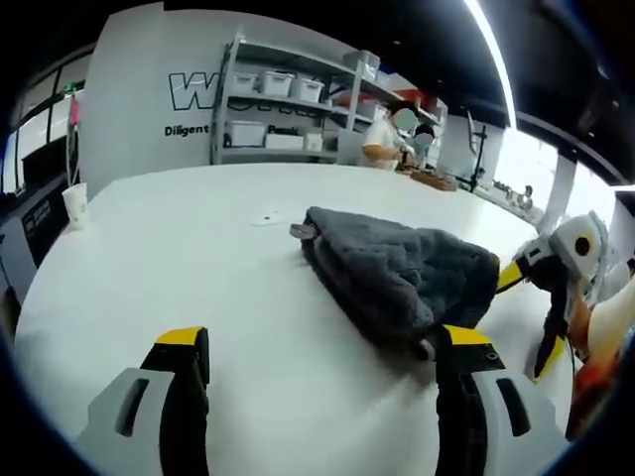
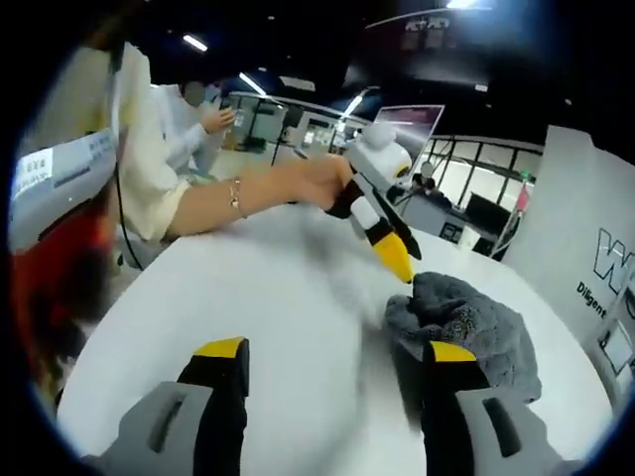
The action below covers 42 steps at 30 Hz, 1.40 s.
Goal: Open the folded towel by lifting each exposed corner and separating the folded layers until the towel lies flat within the target outline without major curled edges
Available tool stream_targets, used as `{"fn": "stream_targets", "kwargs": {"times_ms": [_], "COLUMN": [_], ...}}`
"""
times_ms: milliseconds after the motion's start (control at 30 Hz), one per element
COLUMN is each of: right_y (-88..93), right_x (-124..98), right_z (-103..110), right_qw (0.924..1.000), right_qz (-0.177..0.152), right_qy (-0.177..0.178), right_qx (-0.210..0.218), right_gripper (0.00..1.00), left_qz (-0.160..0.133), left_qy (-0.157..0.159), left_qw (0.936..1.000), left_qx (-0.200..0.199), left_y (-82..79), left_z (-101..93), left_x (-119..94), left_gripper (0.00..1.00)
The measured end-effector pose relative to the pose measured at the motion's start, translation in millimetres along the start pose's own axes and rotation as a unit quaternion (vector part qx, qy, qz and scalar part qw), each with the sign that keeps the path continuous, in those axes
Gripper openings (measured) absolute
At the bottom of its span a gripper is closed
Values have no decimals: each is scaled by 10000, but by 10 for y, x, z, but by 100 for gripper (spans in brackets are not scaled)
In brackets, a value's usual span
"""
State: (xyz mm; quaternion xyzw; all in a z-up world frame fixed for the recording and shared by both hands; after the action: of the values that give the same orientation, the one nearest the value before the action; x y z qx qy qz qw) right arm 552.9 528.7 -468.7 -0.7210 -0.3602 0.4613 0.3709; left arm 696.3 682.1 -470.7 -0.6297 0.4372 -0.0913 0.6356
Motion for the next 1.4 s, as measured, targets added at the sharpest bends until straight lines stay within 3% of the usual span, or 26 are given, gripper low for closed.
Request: {"fn": "stream_targets", "kwargs": {"times_ms": [233,333,433,500,700,833,900,1100,1400], "right_y": [-287,-345,-345,-332,-205,-168,-130,107,278], "right_x": [-183,-287,-354,-440,-632,-774,-817,-778,-804], "right_z": [-71,-209,-331,-487,-786,-961,-1024,-1148,-1289], "right_qw": [9963,9919,9888,9838,9720,9574,9523,9471,9454], "right_qz": [-828,-1148,-1237,-1297,-1171,-1375,-1409,-1037,-595], "right_qy": [70,363,681,1100,1885,2360,2496,2707,2835], "right_qx": [232,400,476,572,769,943,1046,1380,1491], "right_gripper": [65,62,63,64,70,68,71,98,99], "left_qz": [10,14,23,23,-40,-130,-158,-169,-267], "left_qy": [-1,6,11,4,16,50,81,85,83], "left_qw": [10000,10000,10000,10000,10000,9999,9998,9998,9996], "left_qx": [-20,-21,-21,-16,29,61,35,53,-19], "left_y": [8,11,19,16,-33,-75,-77,-92,-112], "left_z": [2,-2,-8,-6,-35,-54,-59,-63,-27], "left_x": [-2,0,-1,-7,-58,-80,-77,-92,-133], "left_gripper": [93,93,93,93,93,93,93,93,93]}}
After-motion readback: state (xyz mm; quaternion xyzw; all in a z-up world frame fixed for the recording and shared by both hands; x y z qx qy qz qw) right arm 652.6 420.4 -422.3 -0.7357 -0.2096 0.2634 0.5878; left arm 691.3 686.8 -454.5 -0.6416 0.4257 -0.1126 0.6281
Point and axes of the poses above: the point that each gripper's makers call its tool centre point, and the gripper's own axes: x roughly forward along the fingers, z roughly to its left, y roughly out of its underside, the point moved 3 cm from there along -x, roughly backward along the fingers, and after that the axes turned 2 degrees about y, right-handed, at the moved point
